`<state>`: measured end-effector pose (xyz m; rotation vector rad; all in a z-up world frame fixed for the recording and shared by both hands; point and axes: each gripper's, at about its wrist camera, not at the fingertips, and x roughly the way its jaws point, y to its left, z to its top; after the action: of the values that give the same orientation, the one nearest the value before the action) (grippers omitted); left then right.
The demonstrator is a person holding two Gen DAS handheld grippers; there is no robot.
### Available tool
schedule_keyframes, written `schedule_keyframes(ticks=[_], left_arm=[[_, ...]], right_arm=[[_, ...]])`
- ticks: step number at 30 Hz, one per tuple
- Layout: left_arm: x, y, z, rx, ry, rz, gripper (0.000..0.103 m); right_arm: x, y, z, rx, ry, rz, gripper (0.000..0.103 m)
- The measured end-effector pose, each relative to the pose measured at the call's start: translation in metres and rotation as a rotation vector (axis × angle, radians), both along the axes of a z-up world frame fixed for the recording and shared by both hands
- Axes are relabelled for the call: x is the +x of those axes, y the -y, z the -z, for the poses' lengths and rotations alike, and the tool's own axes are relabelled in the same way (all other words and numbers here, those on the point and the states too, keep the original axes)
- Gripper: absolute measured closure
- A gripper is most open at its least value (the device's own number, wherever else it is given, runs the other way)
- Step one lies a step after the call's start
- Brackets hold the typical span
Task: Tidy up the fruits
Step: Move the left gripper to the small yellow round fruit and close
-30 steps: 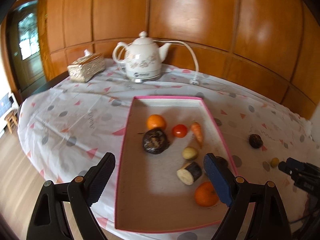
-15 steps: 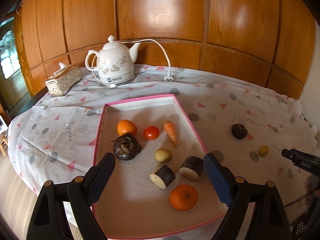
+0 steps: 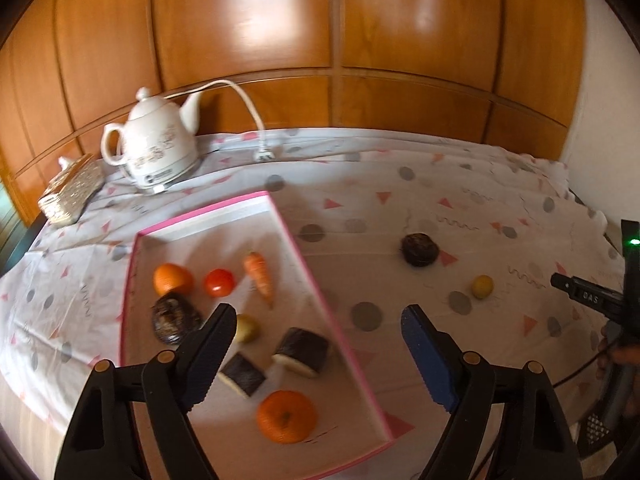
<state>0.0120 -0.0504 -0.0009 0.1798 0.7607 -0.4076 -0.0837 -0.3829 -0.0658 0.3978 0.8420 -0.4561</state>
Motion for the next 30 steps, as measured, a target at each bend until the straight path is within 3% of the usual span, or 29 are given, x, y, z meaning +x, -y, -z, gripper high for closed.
schedule_keyframes(ticks=[9, 30], left_arm=[[0.007, 0.047, 0.008, 0.016, -0.052, 0.128, 0.027], [0.017, 0.140, 0.043, 0.023, -0.168, 0.308, 0.044]], right_arm=[[-0.012, 0.028, 0.006, -0.015, -0.004, 0.120, 0.047], [-0.022, 0.043, 0.008, -0.034, 0.000, 0.179, 0.047]])
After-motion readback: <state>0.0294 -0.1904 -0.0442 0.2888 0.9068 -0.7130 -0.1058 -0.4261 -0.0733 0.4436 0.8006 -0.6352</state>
